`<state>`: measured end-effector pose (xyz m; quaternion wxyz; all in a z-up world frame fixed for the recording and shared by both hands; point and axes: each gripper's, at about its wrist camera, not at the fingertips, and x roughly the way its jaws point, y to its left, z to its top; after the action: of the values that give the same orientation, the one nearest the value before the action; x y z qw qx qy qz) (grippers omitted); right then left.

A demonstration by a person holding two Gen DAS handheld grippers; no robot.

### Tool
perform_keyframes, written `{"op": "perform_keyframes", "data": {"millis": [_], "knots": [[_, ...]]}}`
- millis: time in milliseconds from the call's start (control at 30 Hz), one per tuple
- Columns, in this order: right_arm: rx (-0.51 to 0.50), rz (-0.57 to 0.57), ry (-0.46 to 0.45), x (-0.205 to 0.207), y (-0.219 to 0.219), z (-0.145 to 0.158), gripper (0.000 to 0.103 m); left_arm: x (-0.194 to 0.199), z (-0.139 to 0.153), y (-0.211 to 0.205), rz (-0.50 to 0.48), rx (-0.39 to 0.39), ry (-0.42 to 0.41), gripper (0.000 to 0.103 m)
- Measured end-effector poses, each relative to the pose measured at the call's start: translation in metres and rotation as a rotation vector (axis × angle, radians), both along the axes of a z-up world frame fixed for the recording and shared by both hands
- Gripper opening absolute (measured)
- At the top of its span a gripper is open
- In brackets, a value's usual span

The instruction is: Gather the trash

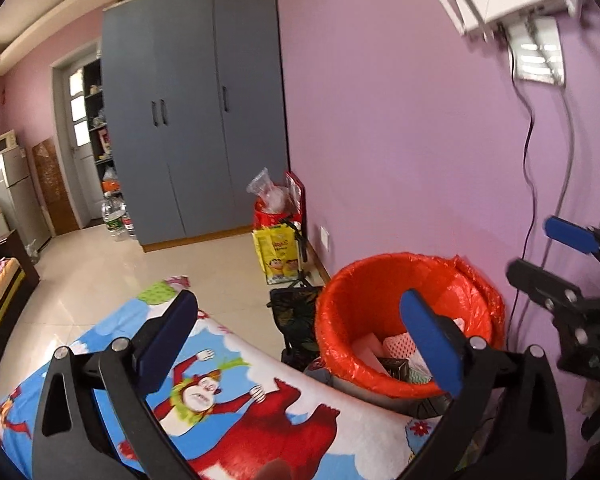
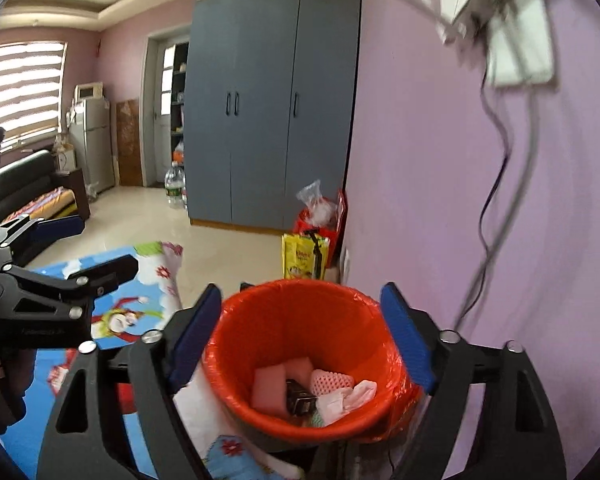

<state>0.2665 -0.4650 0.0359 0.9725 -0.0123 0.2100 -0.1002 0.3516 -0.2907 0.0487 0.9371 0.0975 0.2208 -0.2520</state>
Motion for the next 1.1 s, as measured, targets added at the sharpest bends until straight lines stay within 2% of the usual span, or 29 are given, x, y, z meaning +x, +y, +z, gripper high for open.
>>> {"op": "perform_keyframes", "data": {"millis": [133,233,533,667,833,1100], "knots": [[0.037,-0.04,0.049,-0.02,0.008,0.006,0.084,-0.019,0.01,0.013,0.009,-0.001,0.007,0.098],[0.087,-0.065,0.11,-0.034,0.01,0.006,0.084,-0.034,0.009,0.018,0.018,0.012,0.054,0.098],[0.093,-0.057,0.13,-0.086,0.034,0.0,0.084,-0.101,-0.01,0.043,-0.003,0.08,0.064,0.098],[0.068,-0.052,0.161,-0.102,0.044,0.0,0.084,-0.119,-0.013,0.059,-0.006,0.067,0.094,0.098],[0.076,-0.09,0.12,-0.132,0.051,0.001,0.084,-0.135,-0.011,0.071,-0.011,0.062,0.093,0.098],[0.046,-0.071,0.121,-0.167,0.057,-0.003,0.084,-0.169,-0.007,0.077,-0.012,-0.007,0.087,0.098]]}}
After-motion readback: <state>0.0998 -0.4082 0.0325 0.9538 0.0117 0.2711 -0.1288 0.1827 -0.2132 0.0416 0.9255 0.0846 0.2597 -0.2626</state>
